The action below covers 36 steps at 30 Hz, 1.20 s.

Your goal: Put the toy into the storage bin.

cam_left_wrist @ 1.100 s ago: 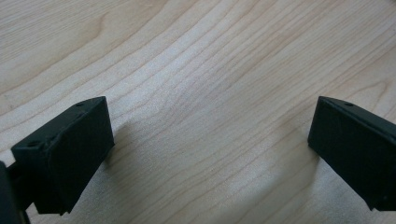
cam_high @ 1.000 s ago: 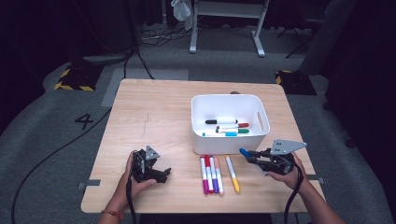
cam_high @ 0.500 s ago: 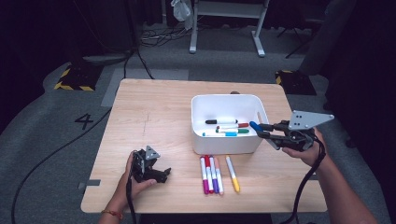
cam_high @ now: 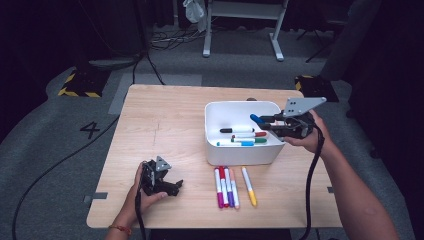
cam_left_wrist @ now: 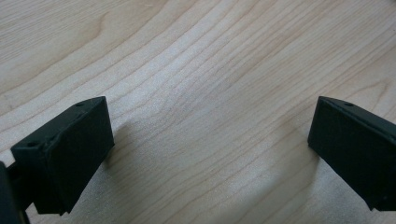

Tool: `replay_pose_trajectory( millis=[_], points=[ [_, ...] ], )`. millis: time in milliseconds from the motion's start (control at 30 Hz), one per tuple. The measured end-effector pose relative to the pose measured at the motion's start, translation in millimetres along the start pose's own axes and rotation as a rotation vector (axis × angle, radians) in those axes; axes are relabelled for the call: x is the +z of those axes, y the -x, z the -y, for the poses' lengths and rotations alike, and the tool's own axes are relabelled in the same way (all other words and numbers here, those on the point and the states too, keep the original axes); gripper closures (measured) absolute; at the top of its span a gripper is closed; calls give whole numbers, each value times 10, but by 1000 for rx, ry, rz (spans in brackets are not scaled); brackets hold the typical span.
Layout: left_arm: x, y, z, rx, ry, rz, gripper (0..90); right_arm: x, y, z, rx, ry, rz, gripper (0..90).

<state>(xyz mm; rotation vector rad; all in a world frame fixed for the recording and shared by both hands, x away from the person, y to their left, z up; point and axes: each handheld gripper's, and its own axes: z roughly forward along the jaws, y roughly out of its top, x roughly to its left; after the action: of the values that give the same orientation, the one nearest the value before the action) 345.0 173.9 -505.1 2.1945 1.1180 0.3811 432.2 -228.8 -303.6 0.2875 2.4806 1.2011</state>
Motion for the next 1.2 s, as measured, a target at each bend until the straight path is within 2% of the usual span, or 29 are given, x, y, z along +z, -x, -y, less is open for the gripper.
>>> replay_pose_trajectory(
  millis=[167, 267, 500, 733, 833, 1000, 1200],
  points=[
    [-1, -2, 0, 3, 0, -1, 2, 214, 45, 0, -18, -56, -15, 749],
    [0, 0, 0, 0, 0, 0, 2, 325, 55, 27, -24, -88, -45, 749],
    [0, 0, 0, 0, 0, 0, 2, 526, -34, 128, -61, -214, -154, 748],
    [0, 0, 0, 0, 0, 0, 2, 632, -32, 176, -34, -292, -212, 744],
    [0, 0, 0, 0, 0, 0, 2, 663, -34, 184, -14, -301, -215, 739],
    [0, 0, 0, 0, 0, 0, 2, 675, -15, 201, 14, -288, -200, 663],
    [0, 0, 0, 0, 0, 0, 2, 599, -2, 247, 63, -212, -156, 548]
  ],
)
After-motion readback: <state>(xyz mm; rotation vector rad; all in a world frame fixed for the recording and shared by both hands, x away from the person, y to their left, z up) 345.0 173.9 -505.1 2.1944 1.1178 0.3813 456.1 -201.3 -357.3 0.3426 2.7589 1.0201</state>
